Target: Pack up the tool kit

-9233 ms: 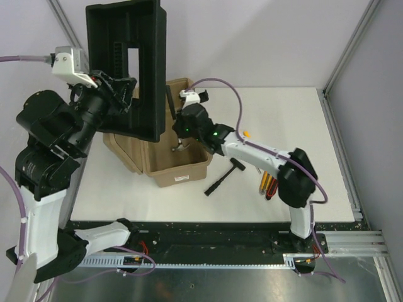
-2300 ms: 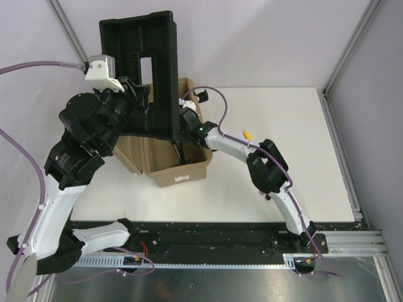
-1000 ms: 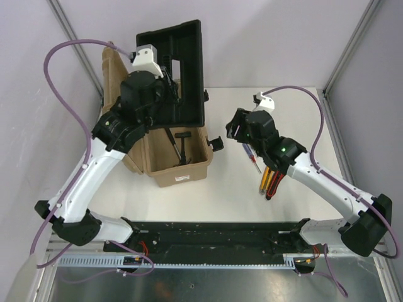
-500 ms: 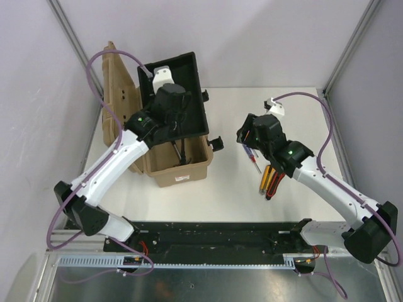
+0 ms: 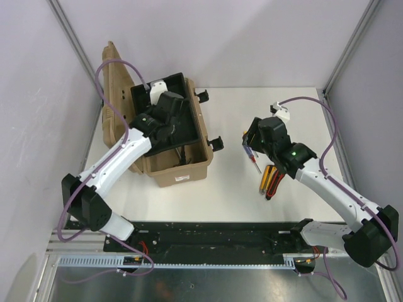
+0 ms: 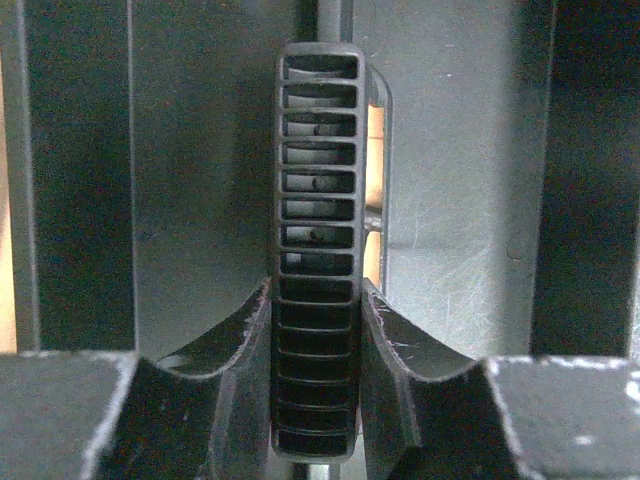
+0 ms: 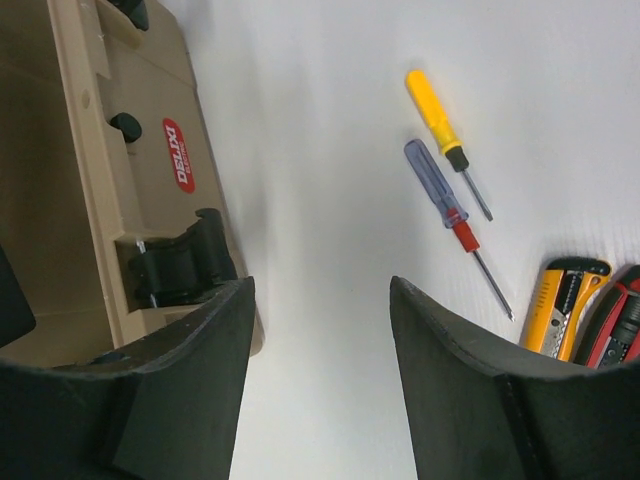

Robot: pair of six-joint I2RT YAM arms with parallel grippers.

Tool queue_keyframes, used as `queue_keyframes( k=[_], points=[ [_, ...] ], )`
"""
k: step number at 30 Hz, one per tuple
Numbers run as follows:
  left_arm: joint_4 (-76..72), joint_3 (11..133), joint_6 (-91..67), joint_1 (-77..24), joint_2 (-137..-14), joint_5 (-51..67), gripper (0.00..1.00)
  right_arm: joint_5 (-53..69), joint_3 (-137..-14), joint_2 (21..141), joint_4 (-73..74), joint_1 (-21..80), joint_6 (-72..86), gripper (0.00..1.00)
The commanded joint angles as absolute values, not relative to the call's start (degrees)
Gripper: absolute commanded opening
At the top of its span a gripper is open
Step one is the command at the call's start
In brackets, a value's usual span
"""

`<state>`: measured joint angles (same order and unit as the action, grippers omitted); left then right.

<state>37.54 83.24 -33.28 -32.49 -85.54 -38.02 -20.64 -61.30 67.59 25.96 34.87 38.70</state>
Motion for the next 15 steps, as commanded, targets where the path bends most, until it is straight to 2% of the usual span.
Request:
queue_keyframes(
  k=[1,15],
  points=[
    [34.1,83.18,-36.52,-32.17,-86.3,-36.99,0.0,-19.94,-60.75,66.45,25.75,34.29,39.7,0.6],
    [37.3,81.62,-37.3,-32.14,-89.74,-35.83,0.0,-18.94,-58.32,66.36,25.27,33.22,41.34,0.59]
  ],
)
